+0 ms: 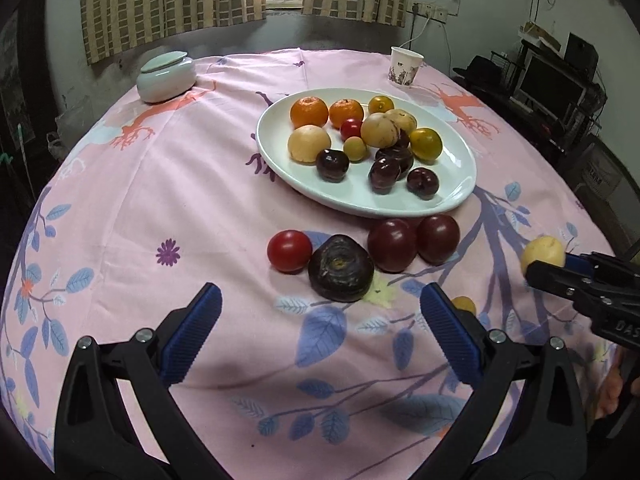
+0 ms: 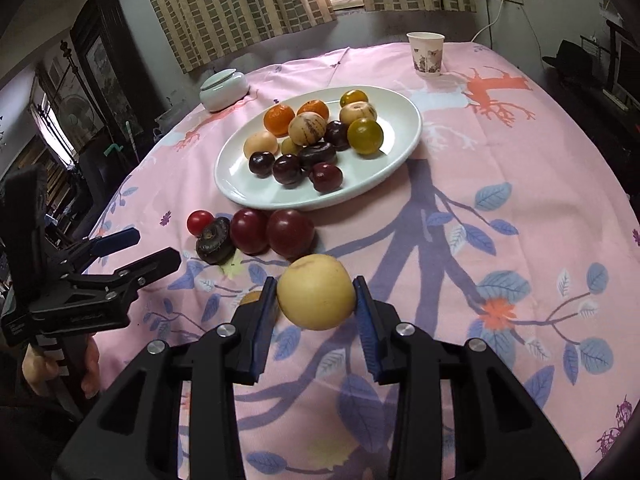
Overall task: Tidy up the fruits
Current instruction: 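Grasp a large tan pear with the right gripper while the left grasps a red plum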
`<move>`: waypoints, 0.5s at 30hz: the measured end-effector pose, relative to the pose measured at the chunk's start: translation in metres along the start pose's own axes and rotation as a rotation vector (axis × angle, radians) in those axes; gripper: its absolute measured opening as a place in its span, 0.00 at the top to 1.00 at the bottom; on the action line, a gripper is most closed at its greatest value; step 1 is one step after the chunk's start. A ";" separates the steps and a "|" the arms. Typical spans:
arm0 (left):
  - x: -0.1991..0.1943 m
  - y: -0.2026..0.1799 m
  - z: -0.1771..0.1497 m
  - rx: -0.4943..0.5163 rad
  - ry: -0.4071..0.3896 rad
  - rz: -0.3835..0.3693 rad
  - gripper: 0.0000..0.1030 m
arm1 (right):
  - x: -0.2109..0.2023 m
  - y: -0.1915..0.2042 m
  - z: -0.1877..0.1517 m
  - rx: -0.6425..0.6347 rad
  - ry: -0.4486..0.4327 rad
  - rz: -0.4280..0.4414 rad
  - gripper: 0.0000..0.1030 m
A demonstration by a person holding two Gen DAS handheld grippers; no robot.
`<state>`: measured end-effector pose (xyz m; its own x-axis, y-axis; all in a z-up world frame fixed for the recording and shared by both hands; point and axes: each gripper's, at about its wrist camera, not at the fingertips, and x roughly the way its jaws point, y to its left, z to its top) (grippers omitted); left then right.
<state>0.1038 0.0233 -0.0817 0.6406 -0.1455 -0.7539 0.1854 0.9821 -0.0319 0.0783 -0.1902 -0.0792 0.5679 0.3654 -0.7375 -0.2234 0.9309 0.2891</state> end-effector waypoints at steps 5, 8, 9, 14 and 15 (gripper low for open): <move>0.028 0.019 0.008 -0.011 0.042 0.091 0.03 | -0.014 -0.015 -0.003 0.031 -0.017 0.000 0.63; 0.035 0.042 0.013 -0.066 0.045 0.139 0.03 | -0.017 -0.017 -0.003 0.035 -0.023 -0.002 0.63; 0.039 0.048 0.015 -0.089 0.054 0.127 0.03 | -0.016 -0.017 -0.002 0.035 -0.020 0.002 0.63; 0.052 0.052 0.017 -0.082 0.087 0.076 0.04 | -0.008 -0.010 -0.001 0.033 0.003 0.038 0.63; 0.050 0.050 0.016 -0.068 0.069 0.084 0.05 | -0.008 -0.009 0.000 0.030 0.005 0.039 0.63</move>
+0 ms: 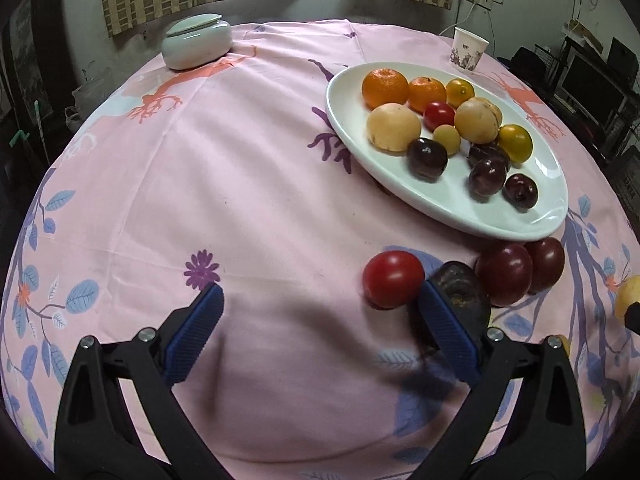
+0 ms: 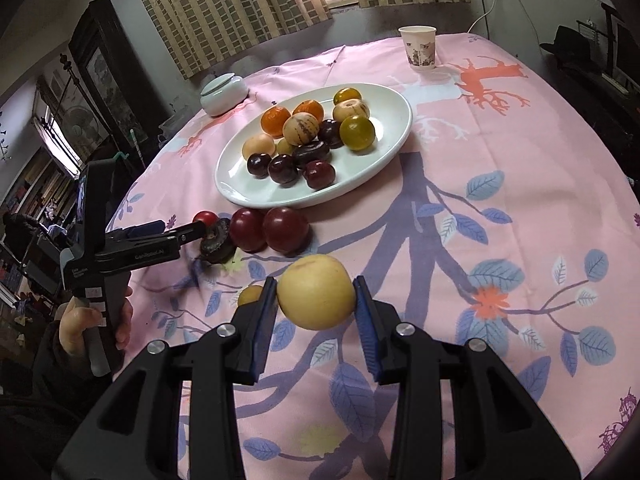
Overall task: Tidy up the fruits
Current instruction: 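Grasp a large tan pear with the right gripper while the left grasps a red plum, then carry the tan pear and red plum onto the white plate, opening both grippers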
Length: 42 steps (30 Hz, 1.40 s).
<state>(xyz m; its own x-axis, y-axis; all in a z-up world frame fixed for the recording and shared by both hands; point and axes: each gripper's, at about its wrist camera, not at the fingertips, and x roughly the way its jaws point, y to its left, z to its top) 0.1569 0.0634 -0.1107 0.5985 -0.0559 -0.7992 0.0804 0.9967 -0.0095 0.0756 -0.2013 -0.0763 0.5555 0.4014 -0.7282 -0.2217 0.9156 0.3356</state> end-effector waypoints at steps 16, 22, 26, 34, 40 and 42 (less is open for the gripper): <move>0.024 -0.021 0.016 -0.014 0.003 -0.167 0.54 | 0.005 0.013 0.003 0.004 0.007 0.031 0.63; 0.022 -0.031 0.017 0.012 -0.003 -0.189 0.71 | 0.002 0.013 0.002 0.006 0.003 0.036 0.63; 0.000 -0.029 0.003 -0.006 -0.016 -0.195 0.71 | -0.004 0.015 0.002 -0.002 -0.009 0.022 0.63; -0.060 -0.039 -0.034 -0.031 -0.020 -0.282 0.71 | -0.005 0.024 0.004 -0.020 -0.011 0.039 0.63; -0.077 -0.056 -0.042 0.017 -0.034 -0.315 0.71 | -0.007 0.035 0.000 -0.039 -0.011 0.042 0.63; -0.077 -0.057 -0.042 0.018 -0.033 -0.321 0.71 | -0.009 0.036 0.000 -0.040 -0.016 0.038 0.63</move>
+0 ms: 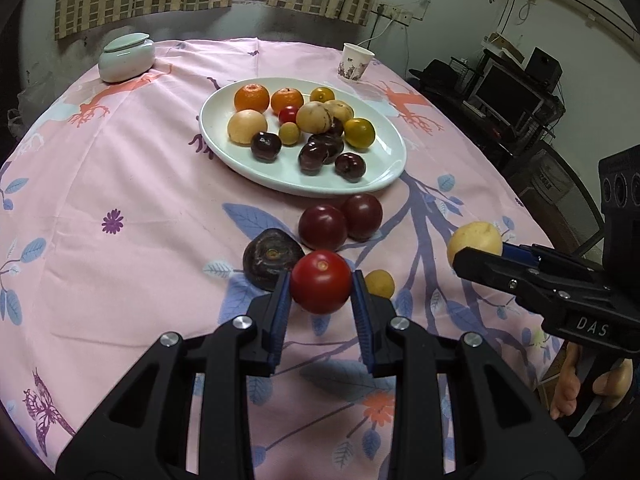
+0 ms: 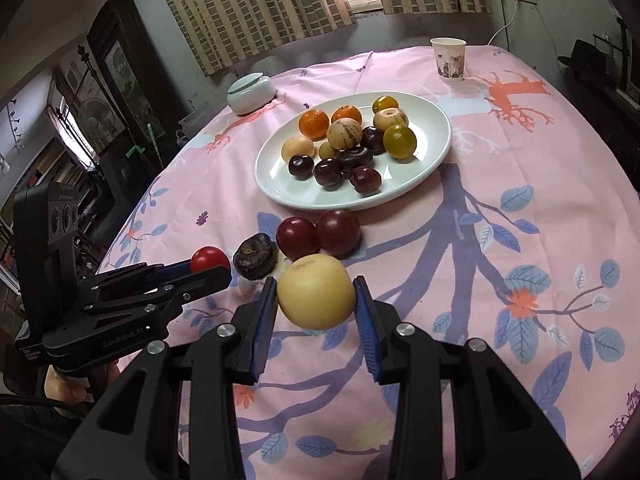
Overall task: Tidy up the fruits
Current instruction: 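Carry the tan pear and red plum onto the white plate, opening both grippers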
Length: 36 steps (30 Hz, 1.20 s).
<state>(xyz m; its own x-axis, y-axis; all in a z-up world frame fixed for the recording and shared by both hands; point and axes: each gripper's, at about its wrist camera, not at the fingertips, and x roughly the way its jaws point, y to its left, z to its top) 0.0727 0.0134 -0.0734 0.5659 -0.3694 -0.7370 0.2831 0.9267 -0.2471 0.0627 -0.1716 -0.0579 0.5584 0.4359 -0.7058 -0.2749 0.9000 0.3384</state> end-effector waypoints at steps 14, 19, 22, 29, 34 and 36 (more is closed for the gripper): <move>0.002 0.006 0.033 0.007 0.043 0.000 0.70 | 0.012 -0.005 0.031 -0.079 0.037 -0.047 0.63; 0.016 0.022 0.079 0.000 0.043 0.037 0.70 | 0.032 -0.012 0.061 -0.105 0.077 -0.055 0.63; 0.036 0.031 0.114 -0.017 0.041 0.050 0.70 | 0.046 -0.014 0.087 -0.123 0.073 -0.088 0.63; 0.091 0.044 0.164 -0.077 0.064 0.040 0.70 | 0.091 -0.023 0.130 -0.134 0.088 -0.129 0.63; 0.115 0.049 0.169 -0.091 0.098 0.037 0.70 | 0.111 -0.028 0.137 -0.126 0.123 -0.139 0.63; 0.120 0.050 0.170 -0.091 0.103 0.035 0.70 | 0.116 -0.029 0.138 -0.128 0.129 -0.141 0.63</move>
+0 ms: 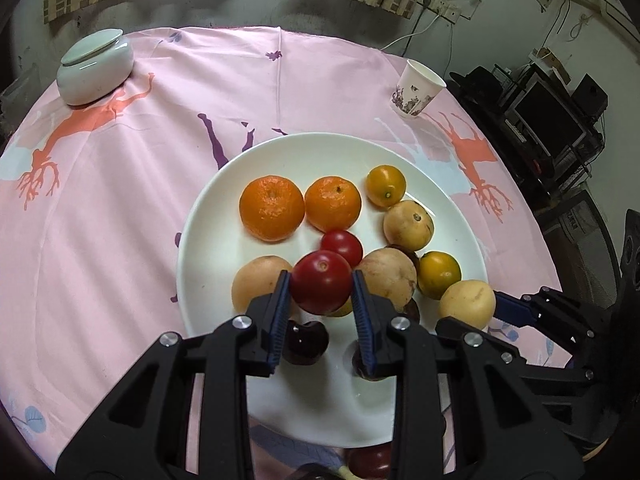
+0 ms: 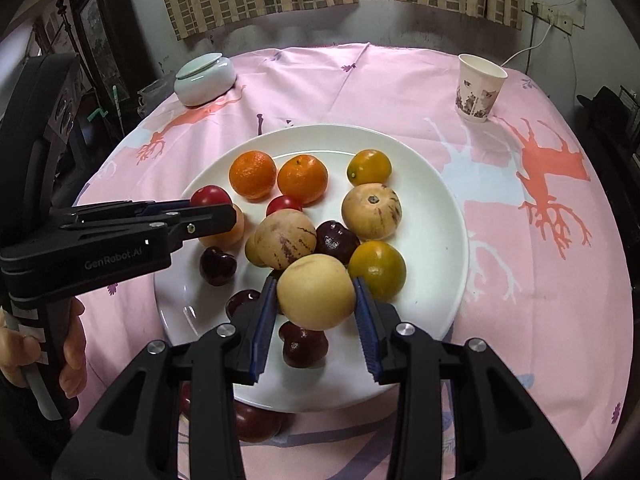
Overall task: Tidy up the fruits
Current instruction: 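Carry the tan pear and red plum onto the white plate, opening both grippers, then grasp a small olive-brown fruit with the right gripper while the left grasps the dark brown fruit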
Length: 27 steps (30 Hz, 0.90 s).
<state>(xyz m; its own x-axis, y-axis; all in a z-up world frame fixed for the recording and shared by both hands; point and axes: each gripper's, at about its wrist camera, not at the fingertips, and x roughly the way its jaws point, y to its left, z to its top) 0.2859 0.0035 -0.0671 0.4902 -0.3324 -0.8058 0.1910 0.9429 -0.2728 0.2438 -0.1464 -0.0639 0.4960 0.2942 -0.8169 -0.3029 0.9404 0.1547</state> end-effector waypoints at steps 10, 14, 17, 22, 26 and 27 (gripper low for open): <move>-0.011 0.002 0.005 -0.015 -0.051 -0.020 0.32 | 0.003 0.006 0.007 -0.056 -0.079 -0.085 0.32; -0.034 0.003 -0.002 -0.014 -0.075 -0.028 0.24 | -0.015 0.006 0.007 -0.062 -0.130 -0.083 0.30; -0.061 0.000 -0.022 -0.001 -0.113 -0.024 0.11 | -0.037 0.006 -0.003 -0.047 -0.140 -0.059 0.23; -0.094 -0.001 -0.079 0.017 -0.147 -0.046 0.02 | -0.074 0.008 -0.056 0.000 -0.146 -0.016 0.04; -0.095 0.004 -0.125 -0.005 -0.130 -0.018 0.02 | -0.085 0.009 -0.105 0.073 -0.126 0.031 0.04; -0.094 0.007 -0.137 -0.007 -0.128 0.006 0.02 | -0.085 0.011 -0.116 0.084 -0.115 0.037 0.04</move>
<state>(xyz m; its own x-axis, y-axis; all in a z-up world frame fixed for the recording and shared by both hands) 0.1247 0.0437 -0.0654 0.5962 -0.3262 -0.7336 0.1819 0.9449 -0.2722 0.1036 -0.1811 -0.0572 0.5771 0.3421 -0.7415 -0.2557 0.9381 0.2338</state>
